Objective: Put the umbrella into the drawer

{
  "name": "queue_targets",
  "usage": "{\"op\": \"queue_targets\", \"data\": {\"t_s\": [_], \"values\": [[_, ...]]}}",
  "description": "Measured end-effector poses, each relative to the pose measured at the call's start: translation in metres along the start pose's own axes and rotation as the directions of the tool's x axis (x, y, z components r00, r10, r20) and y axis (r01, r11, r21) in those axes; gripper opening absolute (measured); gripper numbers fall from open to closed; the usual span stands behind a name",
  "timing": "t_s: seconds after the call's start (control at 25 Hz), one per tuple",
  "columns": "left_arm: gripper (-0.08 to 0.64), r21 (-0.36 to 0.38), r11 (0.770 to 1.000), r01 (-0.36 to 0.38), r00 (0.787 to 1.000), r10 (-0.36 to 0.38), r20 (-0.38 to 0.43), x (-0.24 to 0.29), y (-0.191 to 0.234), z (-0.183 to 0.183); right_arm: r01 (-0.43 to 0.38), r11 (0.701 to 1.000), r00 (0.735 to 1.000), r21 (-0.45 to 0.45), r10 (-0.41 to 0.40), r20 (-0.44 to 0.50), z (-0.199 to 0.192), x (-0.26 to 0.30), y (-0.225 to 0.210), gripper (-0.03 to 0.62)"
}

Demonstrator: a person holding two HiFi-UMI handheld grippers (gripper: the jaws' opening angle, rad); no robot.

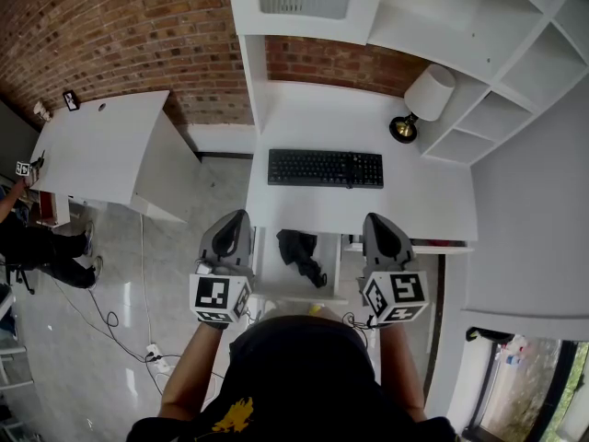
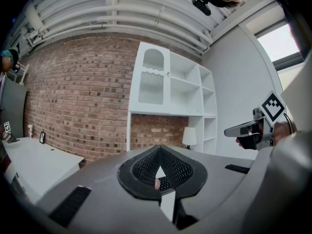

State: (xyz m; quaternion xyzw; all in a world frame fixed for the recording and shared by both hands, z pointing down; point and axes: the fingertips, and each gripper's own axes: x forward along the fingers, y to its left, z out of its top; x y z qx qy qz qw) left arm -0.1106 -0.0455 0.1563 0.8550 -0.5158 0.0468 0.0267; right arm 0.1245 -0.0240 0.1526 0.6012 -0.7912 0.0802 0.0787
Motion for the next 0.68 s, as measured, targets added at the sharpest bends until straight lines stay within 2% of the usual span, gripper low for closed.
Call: {"op": "queue_targets", "data": {"t_s": [0.48,0.68], "values": [[0.017,0.002,1.0,0.016,0.999,-0.016,-0.033,-0.005,-0.006,-0.014,-0.018,1.0,0.999,-0.021,0.018,-0.029,-0.005,-0.003,-0.001,0.002],[0.017,-0.004,1.0,0.009,0.998,-0.009,-0.062,-0.005,-0.004,-0.031,-0.062,0.997,0.998,-0.047,0.061,-0.019,-0.006,0.005,0.004,0.002]]}}
